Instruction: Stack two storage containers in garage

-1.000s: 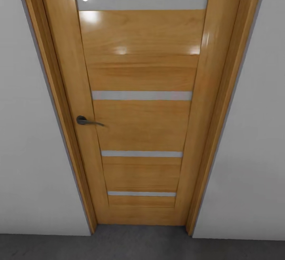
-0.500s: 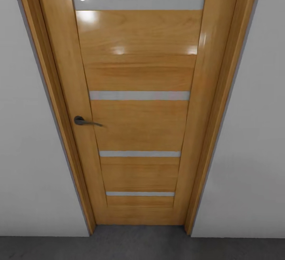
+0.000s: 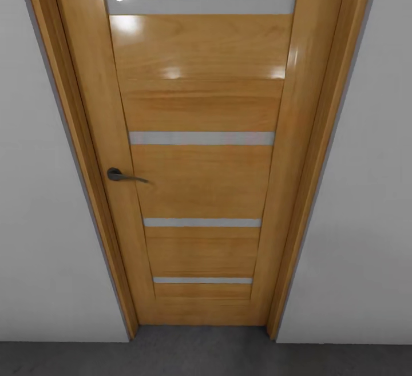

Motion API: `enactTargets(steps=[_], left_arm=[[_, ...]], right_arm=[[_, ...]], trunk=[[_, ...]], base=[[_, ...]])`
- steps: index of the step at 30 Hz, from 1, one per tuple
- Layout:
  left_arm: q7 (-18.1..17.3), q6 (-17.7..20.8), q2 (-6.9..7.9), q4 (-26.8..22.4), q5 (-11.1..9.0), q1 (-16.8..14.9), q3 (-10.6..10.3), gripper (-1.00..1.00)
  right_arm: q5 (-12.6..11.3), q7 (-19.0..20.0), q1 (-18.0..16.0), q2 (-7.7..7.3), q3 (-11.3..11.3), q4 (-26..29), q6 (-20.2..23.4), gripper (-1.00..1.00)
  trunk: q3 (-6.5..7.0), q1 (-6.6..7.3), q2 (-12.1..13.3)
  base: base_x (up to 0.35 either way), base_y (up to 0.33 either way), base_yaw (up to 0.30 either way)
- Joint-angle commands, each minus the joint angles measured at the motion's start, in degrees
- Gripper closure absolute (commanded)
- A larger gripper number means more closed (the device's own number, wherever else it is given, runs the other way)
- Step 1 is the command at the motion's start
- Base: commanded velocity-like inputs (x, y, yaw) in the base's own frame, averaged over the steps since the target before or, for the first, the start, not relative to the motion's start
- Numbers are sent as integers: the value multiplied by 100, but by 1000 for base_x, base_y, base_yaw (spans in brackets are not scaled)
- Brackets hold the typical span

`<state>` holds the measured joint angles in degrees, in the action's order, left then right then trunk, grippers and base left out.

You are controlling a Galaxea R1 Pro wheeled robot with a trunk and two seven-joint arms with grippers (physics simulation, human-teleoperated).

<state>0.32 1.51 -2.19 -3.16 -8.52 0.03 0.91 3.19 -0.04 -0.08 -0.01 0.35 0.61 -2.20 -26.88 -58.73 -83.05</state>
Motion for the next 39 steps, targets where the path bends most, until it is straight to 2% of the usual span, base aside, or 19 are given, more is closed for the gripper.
enactTargets(steps=[1, 11, 12, 13, 16, 18, 20, 21, 23, 26, 27, 28, 32, 35, 36, 38, 39], left_arm=[[3, 16, -1, -9, -44, 1, 6, -100], [4, 16, -3, -9, -44, 0, 14, -100], [3, 16, -3, -9, -44, -1, 8, -100], [3, 16, -3, -9, -44, -2, 7, -100], [3, 16, -2, -9, -44, 2, 5, -100], [3, 16, -1, -11, -44, 0, 5, -100], [3, 16, 3, -13, -44, -1, 5, -100], [3, 16, 4, -14, -44, -1, 6, -100], [3, 16, 4, -12, -44, 3, 6, -100], [3, 16, -2, -13, -44, 2, 6, -100], [3, 16, -5, -13, -44, 3, 6, -100], [3, 16, -6, -12, -44, 4, 6, -100], [3, 16, -3, -10, -44, 1, 6, -100], [3, 16, -5, -9, -44, 0, 6, -100], [3, 16, -6, -9, -44, -1, 6, -100], [3, 16, -6, -9, -44, 0, 6, -100], [3, 16, -9, -9, -44, -1, 6, -100]], right_arm=[[33, -3, -1, 2, 0, 1, -15, -100], [-12, -7, -1, -18, -16, -8, -11, -100], [31, 22, -1, -40, -6, 586, 41, -100], [40, 31, -1, -41, -4, 859, 85, -100], [202, 39, -6, -35, -6, 1582, 342, -100], [332, 41, -13, -25, -10, 1847, 512, -100], [695, 38, -73, 10, -15, 2351, 952, -100], [793, 43, -106, 18, -15, 2466, 1059, -100], [1142, 61, -298, 45, -17, 2792, 1393, -100], [1353, 72, -594, 81, -17, 2929, 1615, -100], [1409, 78, -777, 149, -17, 2964, 1718, -100], [1431, 81, -873, 193, -18, 2976, 1775, -100], [1516, 88, -1678, 618, -15, 3030, 2416, -100], [1527, 90, -2100, 905, -11, 3048, 2701, -100], [1529, 91, -2202, 974, -11, 3050, 2755, -100], [1536, 94, -2615, 1001, -5, 3102, 2932, -100], [1531, 103, -3159, 1001, 73, 3269, 3322, -100]], trunk=[[-5, 0, -3], [-5, 0, -3], [-5, 0, -3], [-5, 0, -3], [-5, 0, -3], [-5, 0, -3], [-5, 0, -3], [-5, 0, -3], [-5, 0, -3], [-5, 0, -3], [-5, 0, -3], [-5, 0, -3], [-5, 0, -3], [-5, 0, -3], [-5, 0, -3], [-5, 0, -3], [-5, 0, -3]], base=[[0, 0, 0], [0, 0, 0], [0, 0, 0], [0, 0, 0], [0, 0, 0], [0, 0, 0], [0, 0, 0], [0, 0, 0], [0, 0, 0], [0, 0, 0], [0, 0, 0], [0, 0, 0], [0, 0, 0], [0, 0, 0], [0, 0, 0], [0, 0, 0], [0, 0, 0]])
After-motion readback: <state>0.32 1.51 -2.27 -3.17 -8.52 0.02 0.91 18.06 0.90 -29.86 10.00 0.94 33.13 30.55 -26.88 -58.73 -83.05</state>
